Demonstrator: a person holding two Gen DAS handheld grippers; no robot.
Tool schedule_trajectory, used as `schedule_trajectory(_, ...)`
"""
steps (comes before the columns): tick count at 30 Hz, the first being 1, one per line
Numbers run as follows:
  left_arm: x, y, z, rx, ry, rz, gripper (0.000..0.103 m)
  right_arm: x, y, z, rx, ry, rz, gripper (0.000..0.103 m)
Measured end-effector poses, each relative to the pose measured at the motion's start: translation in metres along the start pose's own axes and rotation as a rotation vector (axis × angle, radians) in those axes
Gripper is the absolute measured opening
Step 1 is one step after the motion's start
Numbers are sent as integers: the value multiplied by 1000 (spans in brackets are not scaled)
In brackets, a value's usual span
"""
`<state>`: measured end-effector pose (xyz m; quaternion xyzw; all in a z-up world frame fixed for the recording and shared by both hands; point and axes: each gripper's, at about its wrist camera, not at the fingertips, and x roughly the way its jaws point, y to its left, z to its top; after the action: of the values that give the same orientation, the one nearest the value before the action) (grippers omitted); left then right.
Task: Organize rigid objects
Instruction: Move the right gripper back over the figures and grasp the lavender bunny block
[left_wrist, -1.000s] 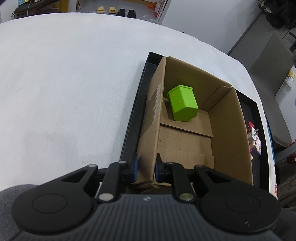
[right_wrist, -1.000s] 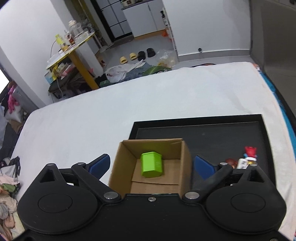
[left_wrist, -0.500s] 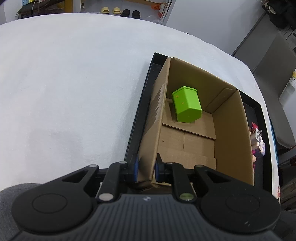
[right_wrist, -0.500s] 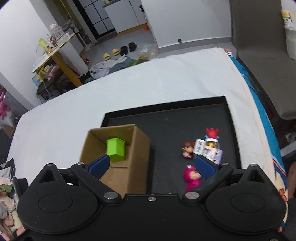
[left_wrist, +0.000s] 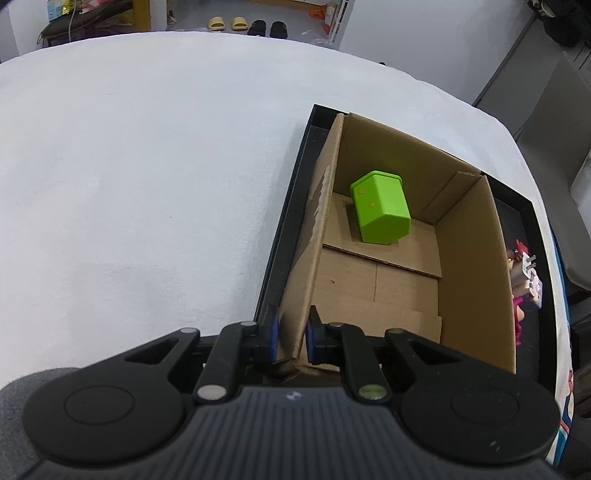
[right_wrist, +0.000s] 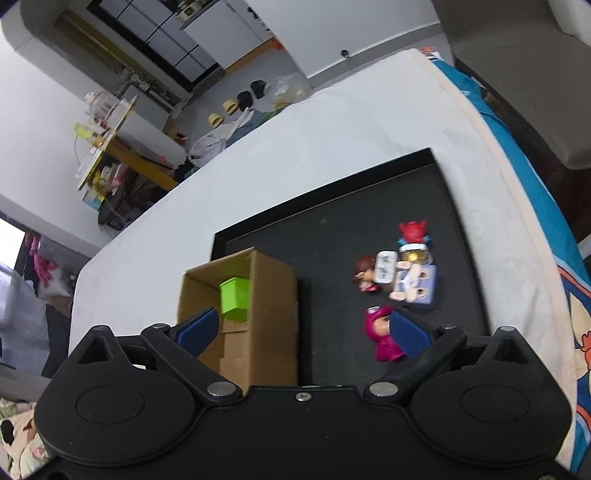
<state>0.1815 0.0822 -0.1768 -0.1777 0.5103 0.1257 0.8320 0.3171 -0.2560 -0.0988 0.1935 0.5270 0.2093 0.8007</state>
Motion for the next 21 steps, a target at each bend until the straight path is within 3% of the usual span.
schedule_trajectory(6,4,-5,2,3,3,32,13,19,-40,0,104,-4,-5,97)
schedule_trajectory(13,6,-5,5,11,5,54,13,39,-60,2,130,1,-31,91)
schedule_trajectory(17,6,-6,8,14,7,67,13,53,-70,3,179,39,-70,73)
schedule_trajectory(21,8,-5,10,5,10,73,14,60,-68,5,176,40,-76,66)
